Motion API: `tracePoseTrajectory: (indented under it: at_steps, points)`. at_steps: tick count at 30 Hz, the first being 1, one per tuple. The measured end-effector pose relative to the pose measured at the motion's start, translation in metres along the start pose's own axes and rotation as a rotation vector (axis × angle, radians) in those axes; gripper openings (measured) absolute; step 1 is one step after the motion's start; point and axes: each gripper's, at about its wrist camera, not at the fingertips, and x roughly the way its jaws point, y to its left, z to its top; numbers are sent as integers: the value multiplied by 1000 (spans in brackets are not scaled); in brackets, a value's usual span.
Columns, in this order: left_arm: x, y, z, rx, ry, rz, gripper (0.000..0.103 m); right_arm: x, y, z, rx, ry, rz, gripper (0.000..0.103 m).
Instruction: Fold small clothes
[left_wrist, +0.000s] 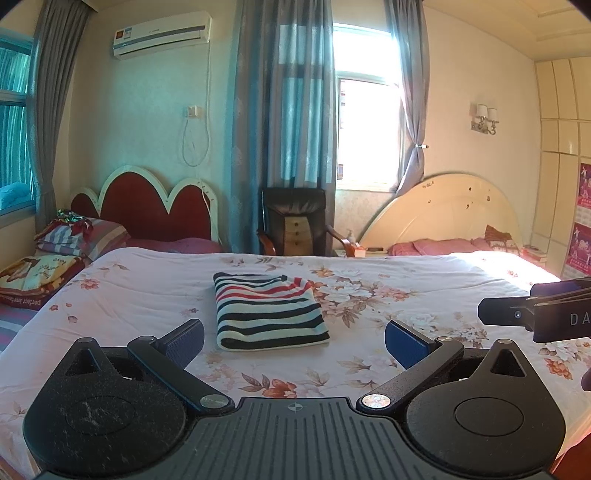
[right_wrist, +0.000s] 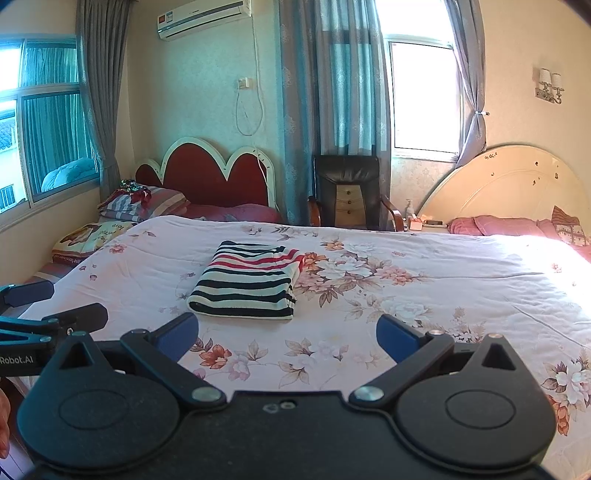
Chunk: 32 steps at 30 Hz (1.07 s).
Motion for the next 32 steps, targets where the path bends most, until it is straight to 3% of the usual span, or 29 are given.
tracePoseTrajectory:
  at_steps: [32]
  points:
    - [12,2,0,-5,-2,31,103,8,2,3,-32,1,21,102]
